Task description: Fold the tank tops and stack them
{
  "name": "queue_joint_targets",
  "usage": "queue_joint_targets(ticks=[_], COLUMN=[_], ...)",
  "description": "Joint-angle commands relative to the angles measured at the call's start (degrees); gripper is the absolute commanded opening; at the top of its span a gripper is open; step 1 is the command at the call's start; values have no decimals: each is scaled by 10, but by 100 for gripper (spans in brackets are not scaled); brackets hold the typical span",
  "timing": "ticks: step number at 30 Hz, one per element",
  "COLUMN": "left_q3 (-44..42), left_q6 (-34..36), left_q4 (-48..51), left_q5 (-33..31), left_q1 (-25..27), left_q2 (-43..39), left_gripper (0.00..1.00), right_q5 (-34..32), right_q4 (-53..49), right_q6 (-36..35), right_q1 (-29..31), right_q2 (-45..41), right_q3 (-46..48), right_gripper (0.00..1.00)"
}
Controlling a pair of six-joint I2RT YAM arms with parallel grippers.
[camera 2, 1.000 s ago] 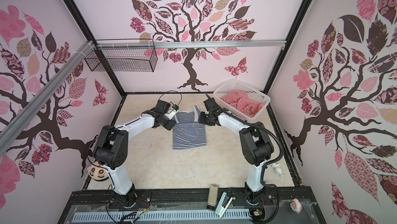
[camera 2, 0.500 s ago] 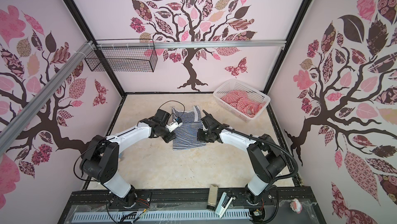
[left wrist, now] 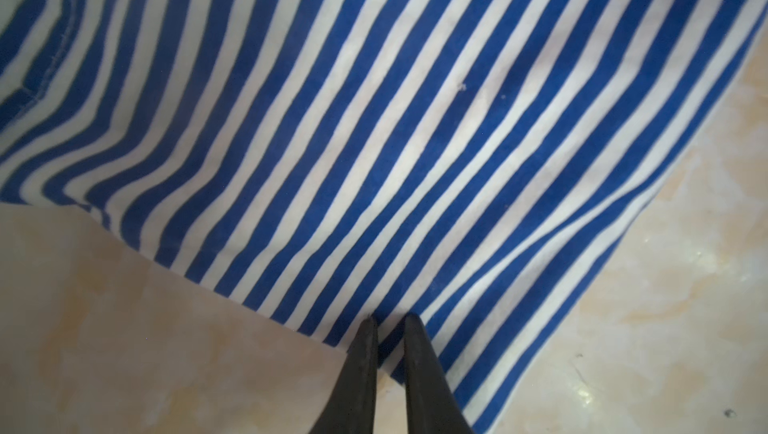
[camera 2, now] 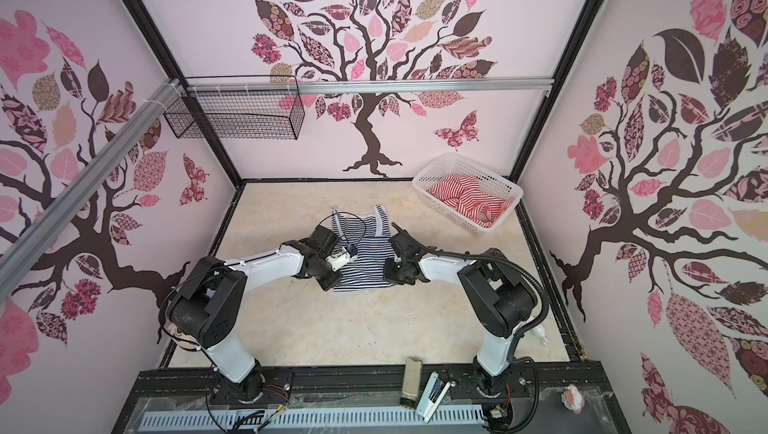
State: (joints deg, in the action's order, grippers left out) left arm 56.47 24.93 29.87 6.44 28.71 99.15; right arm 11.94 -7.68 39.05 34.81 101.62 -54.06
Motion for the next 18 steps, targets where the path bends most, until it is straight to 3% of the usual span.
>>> queue_joint_targets(ticks=[1, 12, 18], left_q3=[-34, -82, -124], left_q6=[14, 50, 66], left_q4=[41, 135, 192], left_q5=[-40, 20, 32], left_q1=[-1, 26, 96], left_q2=[17, -64, -133], left_gripper=[16, 12, 12], right_q5=[-24, -47, -49], right_q4=[-24, -39, -59], right_q6=[9, 54, 84], right_q1=[0, 38, 82], right_q2=[20, -100, -191], right_q3=[9, 129, 182], right_gripper=[9, 11, 13])
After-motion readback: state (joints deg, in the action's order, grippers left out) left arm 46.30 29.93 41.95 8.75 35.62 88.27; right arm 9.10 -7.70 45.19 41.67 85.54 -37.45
